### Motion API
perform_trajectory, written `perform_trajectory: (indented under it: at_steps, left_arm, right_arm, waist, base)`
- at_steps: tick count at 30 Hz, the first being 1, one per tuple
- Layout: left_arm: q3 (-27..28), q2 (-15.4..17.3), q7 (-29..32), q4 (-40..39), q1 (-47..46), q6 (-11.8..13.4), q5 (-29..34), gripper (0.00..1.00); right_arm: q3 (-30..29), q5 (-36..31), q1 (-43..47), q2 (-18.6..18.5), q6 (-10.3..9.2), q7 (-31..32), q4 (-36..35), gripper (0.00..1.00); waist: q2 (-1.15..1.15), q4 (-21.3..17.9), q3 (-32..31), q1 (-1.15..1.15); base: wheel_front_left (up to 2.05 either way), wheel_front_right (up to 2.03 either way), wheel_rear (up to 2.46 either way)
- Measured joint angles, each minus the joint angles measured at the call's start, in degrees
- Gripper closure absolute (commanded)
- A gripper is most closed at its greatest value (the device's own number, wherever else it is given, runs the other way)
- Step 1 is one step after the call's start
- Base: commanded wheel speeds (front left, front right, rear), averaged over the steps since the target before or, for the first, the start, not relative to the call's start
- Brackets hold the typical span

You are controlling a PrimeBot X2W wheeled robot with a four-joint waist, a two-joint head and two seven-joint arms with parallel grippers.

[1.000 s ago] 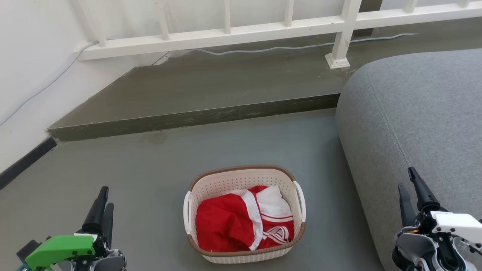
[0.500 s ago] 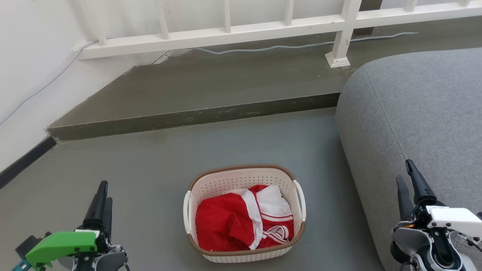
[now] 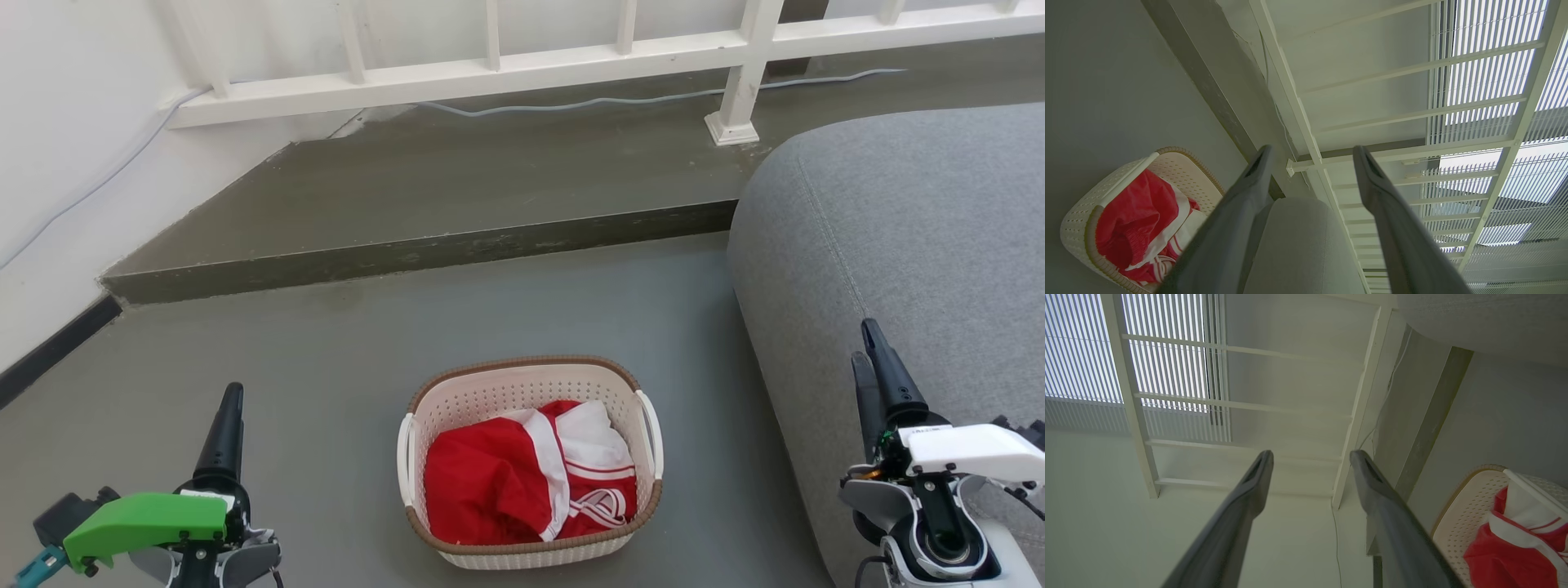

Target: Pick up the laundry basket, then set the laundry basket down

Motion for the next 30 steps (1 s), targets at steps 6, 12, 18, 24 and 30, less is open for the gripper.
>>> perform_trajectory:
  at_steps: [6, 12, 18, 24, 30]
  left_arm:
    - [-1.1, 0.5, -1.2, -0.7, 0.0, 0.0, 3.2, 0.00]
    - [-2.5, 1.3, -2.2, -1.2, 0.0, 0.0, 8.3, 0.00]
    - [-3.4, 1.9, -3.3, -2.5, -0.3, 0.0, 15.1, 0.00]
    - [-3.8, 2.7, -4.5, -3.6, -0.6, 0.0, 22.7, 0.00]
    - [-5.1, 2.8, -5.4, -4.6, -0.6, 0.0, 29.6, 0.00]
  right_arm:
    - [1.4, -3.7, -0.3, -0.7, 0.01, -1.3, -0.6, 0.00]
    - [2.8, -8.6, -1.0, -1.0, 0.02, -2.3, -1.3, 0.00]
    - [3.8, -15.7, -1.8, -1.4, 0.03, -3.3, -2.1, 0.00]
    - [4.5, -21.6, -2.1, -1.4, 0.04, -4.3, -3.0, 0.00]
    - [5.3, -28.7, -2.2, -1.6, 0.04, -5.4, -3.8, 0.00]
  waist:
    - [0.00, 0.0, 0.0, 0.00]
    - [0.00, -0.1, 0.0, 0.00]
    - [0.00, -0.1, 0.1, 0.00]
    - [0.00, -0.1, 0.1, 0.00]
    - [0.00, -0.2, 0.3, 0.00]
  base:
    - [0.00, 0.00, 0.00]
    - [0.00, 0.00, 0.00]
    - [0.00, 0.00, 0.00]
    - [0.00, 0.00, 0.00]
    - [0.00, 0.00, 0.00]
